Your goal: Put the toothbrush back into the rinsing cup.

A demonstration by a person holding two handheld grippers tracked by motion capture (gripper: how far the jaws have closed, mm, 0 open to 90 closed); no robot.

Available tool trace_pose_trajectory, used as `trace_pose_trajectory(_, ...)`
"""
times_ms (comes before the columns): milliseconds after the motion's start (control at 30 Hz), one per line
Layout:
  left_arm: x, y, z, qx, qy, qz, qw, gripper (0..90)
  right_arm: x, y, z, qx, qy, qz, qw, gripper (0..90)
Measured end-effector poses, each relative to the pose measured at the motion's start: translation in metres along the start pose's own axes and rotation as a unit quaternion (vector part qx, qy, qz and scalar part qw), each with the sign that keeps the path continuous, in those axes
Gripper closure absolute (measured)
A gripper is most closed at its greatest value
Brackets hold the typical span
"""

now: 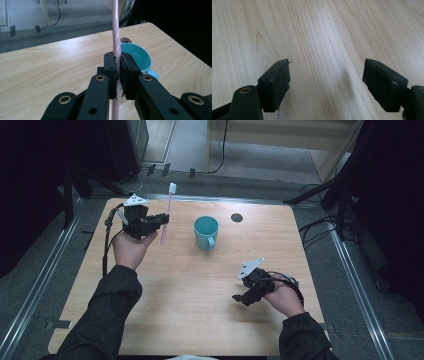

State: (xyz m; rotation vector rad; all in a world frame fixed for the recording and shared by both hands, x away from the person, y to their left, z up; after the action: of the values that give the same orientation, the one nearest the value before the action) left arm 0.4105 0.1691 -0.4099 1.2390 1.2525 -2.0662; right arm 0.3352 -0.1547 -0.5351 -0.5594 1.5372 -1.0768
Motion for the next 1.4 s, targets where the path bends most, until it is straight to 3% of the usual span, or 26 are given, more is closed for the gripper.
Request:
trace_pose_trajectory(633,-0.034,0.032,0.026,0.016,0.02,0.001,0.9997,84.3,0.0,0.0,0.0,-0.002,-0.004,0.002,1.0,21.8)
trace_pose_trajectory(867,-0.039,0.044,0.035,0.017,0.023,0.008,0.9995,84.3,-0.001,0.0,0.0,-0.003,-0.004,0.004,1.0,21.8)
trace_pose_trajectory(1000,-0.044,0.05,0.039,0.021,0.013,0.02,0.9995,84.4,-0.001,0.001,0.0,-0.005,-0.005,0.001,1.0,21.8)
trace_pose_trajectory(1400,-0.047,0.073,0.053,0.014,0.022,0.025,0.9994,84.4,-0.002,0.001,-0.001,-0.005,-0.005,0.002,1.0,21.8)
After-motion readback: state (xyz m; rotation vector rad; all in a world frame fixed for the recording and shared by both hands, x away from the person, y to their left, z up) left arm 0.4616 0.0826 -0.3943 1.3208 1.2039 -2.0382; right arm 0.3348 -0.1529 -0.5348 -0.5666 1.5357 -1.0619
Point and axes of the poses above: each handheld gripper's, and its own axes: y roughly forward along the jaws, x roughly out of its underside, z roughly to its right, the point moved 4 cm from there along y, roughly forward along the jaws
